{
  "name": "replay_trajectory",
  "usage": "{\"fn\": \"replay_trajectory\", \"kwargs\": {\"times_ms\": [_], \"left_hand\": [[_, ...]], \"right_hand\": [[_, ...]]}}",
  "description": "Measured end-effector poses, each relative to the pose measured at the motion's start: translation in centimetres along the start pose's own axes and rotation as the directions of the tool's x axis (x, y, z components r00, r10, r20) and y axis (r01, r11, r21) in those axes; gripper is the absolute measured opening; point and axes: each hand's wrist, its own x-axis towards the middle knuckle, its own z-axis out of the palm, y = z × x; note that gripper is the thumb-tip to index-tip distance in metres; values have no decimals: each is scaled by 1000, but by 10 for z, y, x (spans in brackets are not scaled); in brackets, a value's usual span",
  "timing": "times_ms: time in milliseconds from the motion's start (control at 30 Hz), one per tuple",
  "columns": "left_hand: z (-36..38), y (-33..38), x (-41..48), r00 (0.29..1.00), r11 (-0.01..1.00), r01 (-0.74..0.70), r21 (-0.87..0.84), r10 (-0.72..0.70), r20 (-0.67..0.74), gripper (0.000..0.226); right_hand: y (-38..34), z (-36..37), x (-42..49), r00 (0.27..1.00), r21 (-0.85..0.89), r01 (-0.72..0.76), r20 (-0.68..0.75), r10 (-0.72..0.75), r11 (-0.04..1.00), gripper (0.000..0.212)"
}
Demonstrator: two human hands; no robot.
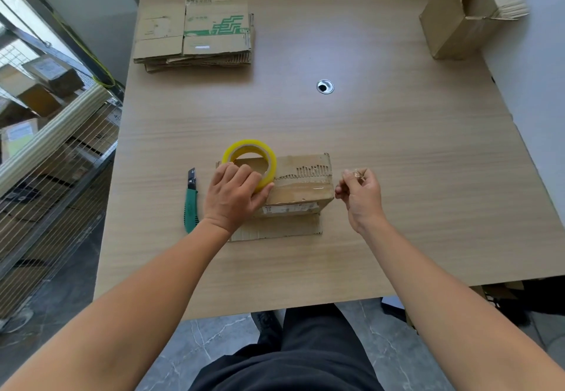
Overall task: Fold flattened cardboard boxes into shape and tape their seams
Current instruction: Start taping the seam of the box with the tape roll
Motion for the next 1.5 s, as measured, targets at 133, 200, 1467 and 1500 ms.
{"fn": "replay_trajectory", "kwargs": {"times_ms": [133,200,1467,1500], "left_hand": [[2,1,-2,1000,1000,0,24,1,-11,35],[3,-1,-3,1000,1000,-6,19,6,-8,34],[-49,-124,5,648,890,435,-136,-206,733,56],[-48,-123,5,649,897,422,-131,-199,734,56]], "right_hand": [[8,0,4,1000,20,-4,10,3,1000,24],[13,7,6,1000,7,-25,16,25,1000,24],[-11,70,5,896,-906,412,422,-138,-95,82],[-13,70,7,895,-904,415,426,-130,-105,82]]}}
